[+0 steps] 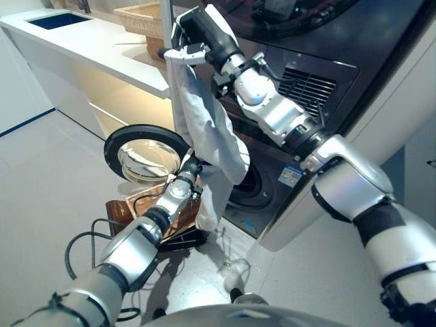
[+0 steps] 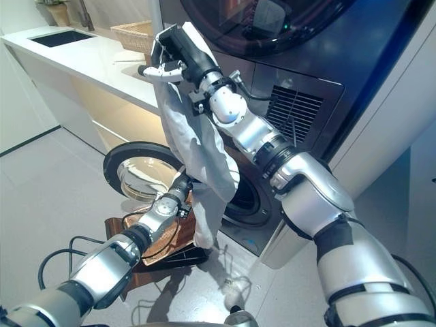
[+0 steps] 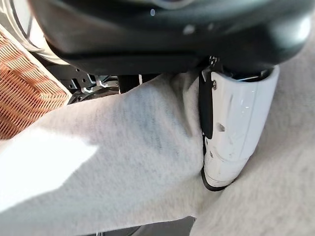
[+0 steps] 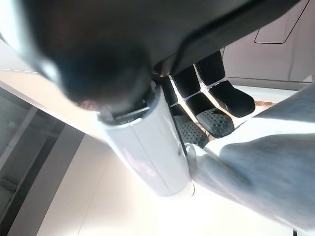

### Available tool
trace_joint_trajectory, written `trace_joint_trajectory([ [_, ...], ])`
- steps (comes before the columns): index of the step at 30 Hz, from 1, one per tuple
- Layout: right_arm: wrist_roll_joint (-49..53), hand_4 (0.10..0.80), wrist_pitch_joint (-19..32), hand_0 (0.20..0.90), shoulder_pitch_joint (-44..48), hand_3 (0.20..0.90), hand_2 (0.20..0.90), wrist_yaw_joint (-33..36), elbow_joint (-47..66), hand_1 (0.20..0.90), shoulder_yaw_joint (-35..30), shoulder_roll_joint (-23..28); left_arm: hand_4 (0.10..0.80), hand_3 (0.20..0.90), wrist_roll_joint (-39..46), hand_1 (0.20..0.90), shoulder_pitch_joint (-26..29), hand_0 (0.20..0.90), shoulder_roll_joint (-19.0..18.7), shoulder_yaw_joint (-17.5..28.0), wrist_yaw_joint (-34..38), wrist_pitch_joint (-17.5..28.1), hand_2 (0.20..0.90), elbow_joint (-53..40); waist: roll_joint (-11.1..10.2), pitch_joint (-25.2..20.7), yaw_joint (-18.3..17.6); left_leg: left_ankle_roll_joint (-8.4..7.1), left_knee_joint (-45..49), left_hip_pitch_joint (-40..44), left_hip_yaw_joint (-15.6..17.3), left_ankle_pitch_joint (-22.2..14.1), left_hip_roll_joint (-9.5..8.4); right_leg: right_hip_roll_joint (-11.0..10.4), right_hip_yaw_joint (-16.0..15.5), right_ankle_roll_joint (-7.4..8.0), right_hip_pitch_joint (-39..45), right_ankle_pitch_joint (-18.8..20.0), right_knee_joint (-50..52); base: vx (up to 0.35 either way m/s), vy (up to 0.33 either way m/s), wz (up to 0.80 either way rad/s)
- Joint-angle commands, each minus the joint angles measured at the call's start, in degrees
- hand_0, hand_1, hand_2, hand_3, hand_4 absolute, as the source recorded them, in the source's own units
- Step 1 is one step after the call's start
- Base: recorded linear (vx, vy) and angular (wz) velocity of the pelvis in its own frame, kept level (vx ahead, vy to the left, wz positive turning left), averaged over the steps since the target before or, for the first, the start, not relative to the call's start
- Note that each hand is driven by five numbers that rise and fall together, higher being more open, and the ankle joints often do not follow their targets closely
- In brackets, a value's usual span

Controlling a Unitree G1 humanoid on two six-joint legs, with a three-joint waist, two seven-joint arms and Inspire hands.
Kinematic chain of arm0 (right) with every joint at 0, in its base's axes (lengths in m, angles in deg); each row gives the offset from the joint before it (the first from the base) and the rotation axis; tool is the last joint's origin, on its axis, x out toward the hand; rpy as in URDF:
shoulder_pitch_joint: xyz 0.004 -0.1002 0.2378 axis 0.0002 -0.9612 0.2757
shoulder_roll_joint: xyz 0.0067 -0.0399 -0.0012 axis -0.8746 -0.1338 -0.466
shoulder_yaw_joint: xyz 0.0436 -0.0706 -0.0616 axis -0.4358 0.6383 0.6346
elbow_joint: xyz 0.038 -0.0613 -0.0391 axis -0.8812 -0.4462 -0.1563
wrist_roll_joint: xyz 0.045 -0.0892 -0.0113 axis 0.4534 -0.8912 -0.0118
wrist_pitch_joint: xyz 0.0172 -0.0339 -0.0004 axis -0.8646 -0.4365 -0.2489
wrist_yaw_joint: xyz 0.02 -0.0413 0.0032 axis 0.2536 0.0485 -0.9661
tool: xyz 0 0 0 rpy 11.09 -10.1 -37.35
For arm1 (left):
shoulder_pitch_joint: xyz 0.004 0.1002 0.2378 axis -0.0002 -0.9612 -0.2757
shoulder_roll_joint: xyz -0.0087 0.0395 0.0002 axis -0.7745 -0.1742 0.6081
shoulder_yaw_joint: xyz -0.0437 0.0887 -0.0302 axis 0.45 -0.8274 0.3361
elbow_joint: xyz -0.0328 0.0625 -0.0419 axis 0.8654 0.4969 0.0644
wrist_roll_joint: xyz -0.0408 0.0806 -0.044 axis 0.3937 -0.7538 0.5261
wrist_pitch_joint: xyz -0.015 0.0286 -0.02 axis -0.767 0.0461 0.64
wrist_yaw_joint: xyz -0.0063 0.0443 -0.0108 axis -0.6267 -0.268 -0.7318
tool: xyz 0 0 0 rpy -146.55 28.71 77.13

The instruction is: Pick up the clothes and place them into the washing machine

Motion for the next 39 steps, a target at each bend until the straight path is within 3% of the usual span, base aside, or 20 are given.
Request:
trace_joint_trajectory([
  [1,1.5,0.300,6.5,0.200,7.3,0.200,0.200,2.3,-6.7,0.200,-5.8,3.9,0.300,0.200,1.7,0.200,11.2,0.200,-0.5,1.4,0.4,5.2,0.200,4.4,0.9,-7.5,3.0,-2.49,-0.2,2.1,-1.1,-2.0,1.60,-0.5,0.5,0.19,-3.8,-2.0,6.1,0.000,0.000,0.00],
  [6,0.4,0.300,6.0,0.200,5.2,0.200,0.200,3.0,-8.3,0.200,-7.7,6.9,0.300,0.200,2.9,0.200,10.5,0.200,-1.9,2.7,0.4,5.3,0.200,3.8,1.0,-7.3,3.3,-2.43,-0.2,2.0,-1.2,-2.1,1.55,-0.5,0.4,0.19,-3.8,-2.0,6.2,0.000,0.000,0.00],
  [11,-4.6,0.300,4.6,0.200,-3.2,0.200,0.200,4.3,-8.8,0.200,-12.8,13.2,0.300,0.200,1.1,0.200,9.9,0.200,-6.1,3.9,1.5,5.3,0.200,0.8,1.5,-6.7,4.2,-2.25,-0.2,1.7,-2.0,-2.0,1.48,-0.6,-0.3,0.27,-3.5,-2.4,6.3,0.000,0.002,0.01],
  [16,-7.2,0.300,4.2,0.200,-10.3,0.200,0.200,4.3,-10.5,0.200,-16.5,16.0,0.300,0.200,-2.0,0.200,10.1,0.200,-8.3,3.8,2.3,5.3,0.200,-0.3,1.9,-6.1,5.2,-2.12,0.0,1.6,-2.5,-2.1,1.43,-0.9,-1.0,0.39,-3.2,-2.6,6.5,0.000,0.002,0.01],
  [17,-7.1,0.371,4.2,0.299,-11.6,0.299,0.299,4.3,-10.8,0.299,-17.3,15.9,0.300,0.200,-2.3,0.200,10.1,0.200,-8.7,3.9,2.4,5.3,0.200,-0.7,1.9,-6.0,5.4,-2.10,0.0,1.6,-2.6,-2.1,1.45,-0.9,-1.1,0.41,-3.2,-2.6,6.5,0.000,0.000,0.00],
  [18,-8.4,0.800,3.9,0.900,-13.2,0.900,0.900,4.5,-10.9,0.900,-17.9,15.8,0.300,0.200,-2.5,0.200,9.9,0.200,-9.2,4.0,2.4,5.3,0.200,-1.2,2.0,-5.9,5.6,-2.07,0.1,1.5,-2.7,-2.1,1.40,-1.0,-1.2,0.43,-3.1,-2.6,6.5,-0.001,0.009,0.04],
  [25,-16.7,0.800,2.5,0.900,-21.2,0.900,0.900,3.7,-9.6,0.900,-18.9,15.5,0.300,0.200,-4.4,0.200,9.2,0.200,-11.5,5.4,2.8,5.2,0.200,-3.6,2.3,-5.5,6.4,-1.94,0.2,1.3,-3.3,-2.1,1.25,-1.3,-2.1,0.51,-2.9,-2.8,6.6,-0.002,0.004,0.08],
  [39,-16.8,0.800,3.0,0.900,-27.3,0.900,0.900,0.8,-5.7,0.900,-19.0,13.3,0.300,0.200,-4.7,0.200,8.4,0.200,-11.9,6.4,2.6,5.6,0.200,-4.7,2.2,-5.4,7.1,-1.82,0.3,1.1,-3.9,-2.1,1.04,-1.5,-2.6,0.61,-2.6,-2.9,6.5,-0.001,0.001,0.00],
])
